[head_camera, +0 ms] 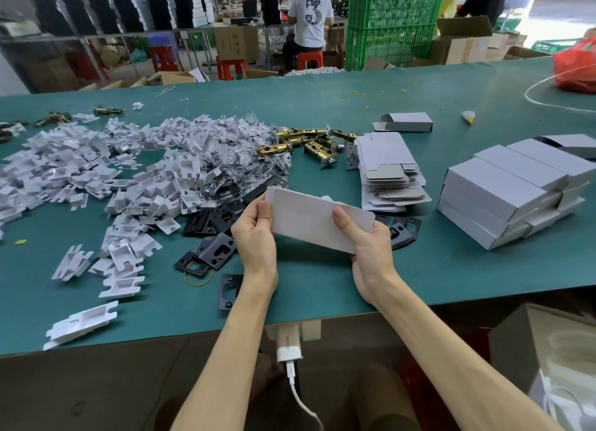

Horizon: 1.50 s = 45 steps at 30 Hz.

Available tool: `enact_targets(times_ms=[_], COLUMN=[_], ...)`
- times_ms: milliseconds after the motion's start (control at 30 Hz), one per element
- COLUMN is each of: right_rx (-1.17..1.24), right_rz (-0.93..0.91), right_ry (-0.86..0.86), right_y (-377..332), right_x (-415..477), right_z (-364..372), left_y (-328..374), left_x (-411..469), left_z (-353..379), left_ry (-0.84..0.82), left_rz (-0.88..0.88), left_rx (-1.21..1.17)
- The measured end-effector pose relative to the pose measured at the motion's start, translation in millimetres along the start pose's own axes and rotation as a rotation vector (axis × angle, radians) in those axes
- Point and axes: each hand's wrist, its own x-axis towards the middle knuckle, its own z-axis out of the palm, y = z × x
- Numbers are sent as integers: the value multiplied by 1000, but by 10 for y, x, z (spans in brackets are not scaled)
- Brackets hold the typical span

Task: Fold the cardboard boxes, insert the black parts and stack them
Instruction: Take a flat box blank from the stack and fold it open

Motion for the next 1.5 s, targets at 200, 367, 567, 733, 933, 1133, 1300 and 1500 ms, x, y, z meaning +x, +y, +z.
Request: enact_targets(times_ms=[200, 367, 567, 733, 933, 1133, 1300, 1500], right_rx=[7, 30, 31, 3, -16, -13, 7, -10], right_rz=[-10, -13, -25, -16, -14, -20, -29, -12], right_ry=[0, 7, 10, -1, -14, -18, -22, -6], right_y=[0, -8, -16, 8, 27, 44, 28, 33], right_x=[2, -3, -4, 9, 26, 29, 14, 24], right_z=[-10, 0, -3, -4, -10, -17, -29, -28], left_y=[-39, -54, -47, -33, -58, -52, -72, -60], left_x=[22, 22, 17, 0, 19, 25, 34, 27], left_z=[-9, -12, -12, -16, -36, -20, -13, -13], left_ry=[-19, -25, -46, 57, 99, 113, 66, 45], left_rz=[31, 56, 127, 147, 122, 106, 107, 178], left_rx=[3, 13, 47, 4, -19, -3, 66, 201])
